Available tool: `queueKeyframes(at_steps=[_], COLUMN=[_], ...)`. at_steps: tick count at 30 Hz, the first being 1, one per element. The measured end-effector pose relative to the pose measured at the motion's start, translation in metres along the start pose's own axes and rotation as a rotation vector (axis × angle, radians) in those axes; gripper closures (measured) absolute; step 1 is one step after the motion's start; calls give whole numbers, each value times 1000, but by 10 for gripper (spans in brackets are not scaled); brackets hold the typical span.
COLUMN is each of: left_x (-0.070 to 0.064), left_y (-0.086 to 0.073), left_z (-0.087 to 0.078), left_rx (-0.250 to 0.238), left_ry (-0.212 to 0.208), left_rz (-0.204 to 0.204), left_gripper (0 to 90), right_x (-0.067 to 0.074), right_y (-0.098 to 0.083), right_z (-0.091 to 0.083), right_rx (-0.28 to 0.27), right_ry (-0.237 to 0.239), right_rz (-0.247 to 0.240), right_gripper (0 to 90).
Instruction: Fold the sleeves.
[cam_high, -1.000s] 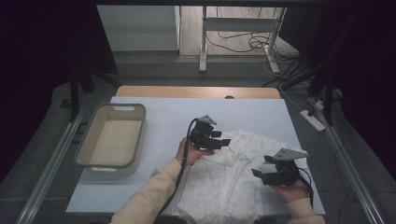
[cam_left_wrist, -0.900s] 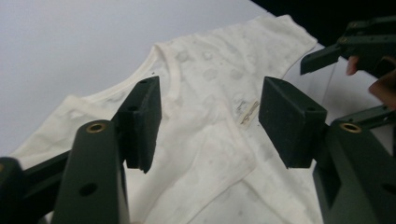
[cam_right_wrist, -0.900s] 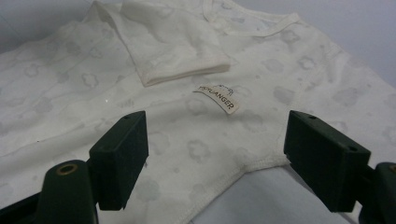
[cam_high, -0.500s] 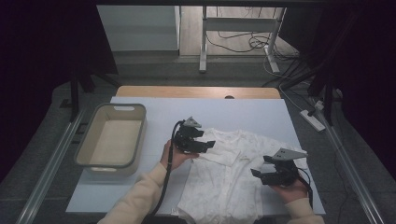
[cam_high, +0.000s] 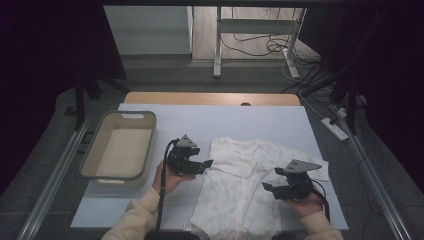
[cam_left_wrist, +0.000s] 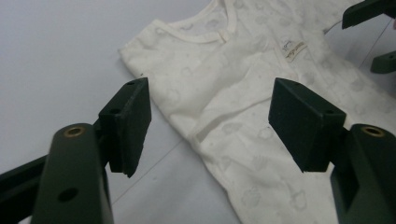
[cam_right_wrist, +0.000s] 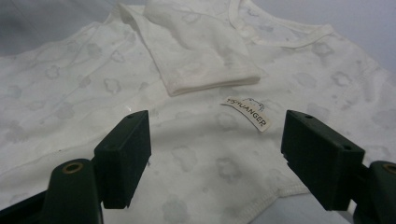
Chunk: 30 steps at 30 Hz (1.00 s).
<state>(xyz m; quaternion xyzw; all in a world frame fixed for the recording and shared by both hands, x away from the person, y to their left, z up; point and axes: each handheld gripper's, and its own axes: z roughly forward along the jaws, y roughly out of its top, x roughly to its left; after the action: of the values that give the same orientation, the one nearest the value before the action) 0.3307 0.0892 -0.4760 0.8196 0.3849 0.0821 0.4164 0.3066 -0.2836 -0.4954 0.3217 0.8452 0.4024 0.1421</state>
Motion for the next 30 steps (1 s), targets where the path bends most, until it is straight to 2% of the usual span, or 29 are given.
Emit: queueKeyframes(at_steps=[4, 8, 11, 18, 21, 24, 26, 30], left_x=[4, 7, 10, 11, 13, 13, 14, 15], left_y=[-5, -8, -8, -8, -8, -8, -8, -8], left_z=[4, 4, 3, 3, 3, 3, 4, 5], left_rx=[25, 19, 14, 18, 16, 17, 16, 17], left_ry=[12, 13, 14, 9, 8, 6, 6, 2], left_rz=[2, -1, -11, -13, -19, -21, -22, -24], left_gripper=[292, 289, 286, 284, 282, 280, 279, 278], right_x=[1, 5, 9, 15, 18, 24, 26, 29], right_y=[2, 5, 8, 15, 17, 20, 22, 26], right_z=[1, 2, 4, 16, 20, 25, 29, 43], right_rx=[-11, -16, -22, -5, 8, 6, 12, 41], right_ry=[2, -6, 10, 15, 25, 44, 63, 62], right_rz=[9, 3, -9, -9, -18, -58, -62, -71], right_gripper=[251, 257, 286, 308, 340, 413, 427, 473])
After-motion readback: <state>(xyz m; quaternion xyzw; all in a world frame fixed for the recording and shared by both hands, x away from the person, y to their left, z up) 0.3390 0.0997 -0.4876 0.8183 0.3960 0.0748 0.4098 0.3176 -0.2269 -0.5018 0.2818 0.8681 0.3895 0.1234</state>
